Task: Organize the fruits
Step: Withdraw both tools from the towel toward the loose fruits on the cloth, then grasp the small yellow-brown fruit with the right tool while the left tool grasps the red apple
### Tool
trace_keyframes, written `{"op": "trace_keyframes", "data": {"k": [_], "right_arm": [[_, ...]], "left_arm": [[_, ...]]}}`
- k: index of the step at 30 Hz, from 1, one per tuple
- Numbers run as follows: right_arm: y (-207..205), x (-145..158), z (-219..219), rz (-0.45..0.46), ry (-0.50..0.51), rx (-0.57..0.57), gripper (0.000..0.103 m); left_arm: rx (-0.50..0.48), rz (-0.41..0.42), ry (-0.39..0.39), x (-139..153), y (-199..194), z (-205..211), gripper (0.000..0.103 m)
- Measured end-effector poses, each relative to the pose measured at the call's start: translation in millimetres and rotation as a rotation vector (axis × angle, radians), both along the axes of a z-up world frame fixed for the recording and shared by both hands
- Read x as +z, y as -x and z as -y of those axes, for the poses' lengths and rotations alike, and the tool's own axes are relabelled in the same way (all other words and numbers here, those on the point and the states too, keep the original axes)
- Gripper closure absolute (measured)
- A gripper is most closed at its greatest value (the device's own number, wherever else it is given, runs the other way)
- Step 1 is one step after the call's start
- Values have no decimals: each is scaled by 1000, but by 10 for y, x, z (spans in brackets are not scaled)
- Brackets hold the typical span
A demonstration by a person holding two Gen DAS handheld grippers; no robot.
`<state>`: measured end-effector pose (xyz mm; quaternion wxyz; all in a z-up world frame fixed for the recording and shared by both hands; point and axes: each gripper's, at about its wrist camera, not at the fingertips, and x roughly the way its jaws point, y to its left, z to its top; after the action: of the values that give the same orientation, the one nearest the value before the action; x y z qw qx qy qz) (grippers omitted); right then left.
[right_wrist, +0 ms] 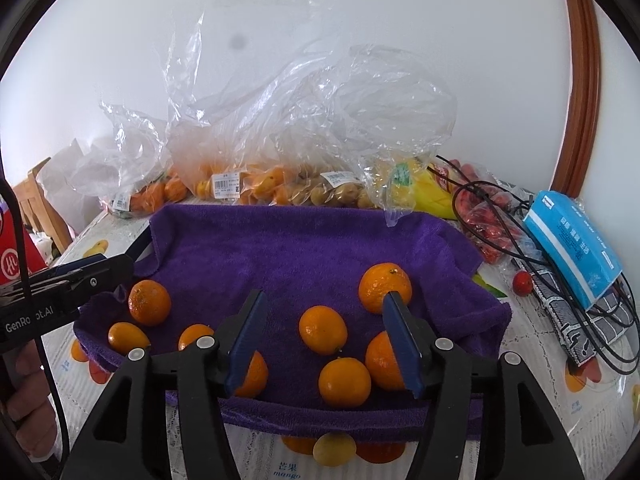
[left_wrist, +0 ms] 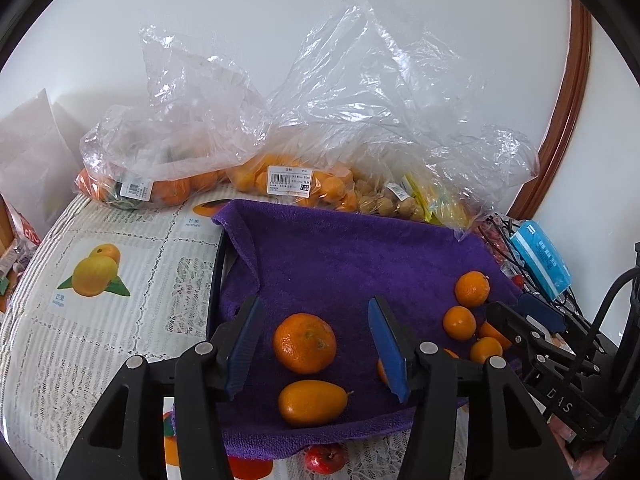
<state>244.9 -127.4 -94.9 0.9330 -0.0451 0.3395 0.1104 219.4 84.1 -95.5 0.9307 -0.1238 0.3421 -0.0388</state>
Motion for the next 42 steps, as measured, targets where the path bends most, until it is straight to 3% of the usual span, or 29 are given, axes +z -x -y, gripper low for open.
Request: {"op": "trace_keyframes", "data": {"k": [7, 12, 16, 22, 29, 37, 42], "right_arm": [[200, 75, 47, 8, 10, -22, 43], [382, 95, 89, 31, 42, -52, 43], [481, 89, 164, 28, 50, -65, 43], [530, -4, 349, -70, -26, -44, 44], [518, -277, 398, -162, -50, -33, 60], [422, -484, 248, -215, 5, -4, 63], [385, -515, 232, -239, -7, 13, 77]], "left_arm": [[-3, 15, -26, 36, 125, 55, 51], [26, -21, -45, -25, 242, 33, 51], [46, -47, -13, -114, 398, -91, 49], [68, -75, 15, -225, 526, -198, 47], [69, -75, 38, -264, 597, -222, 46], [50, -106, 47, -333, 563, -202, 46], [23, -114, 18, -349, 566, -137, 46]]}}
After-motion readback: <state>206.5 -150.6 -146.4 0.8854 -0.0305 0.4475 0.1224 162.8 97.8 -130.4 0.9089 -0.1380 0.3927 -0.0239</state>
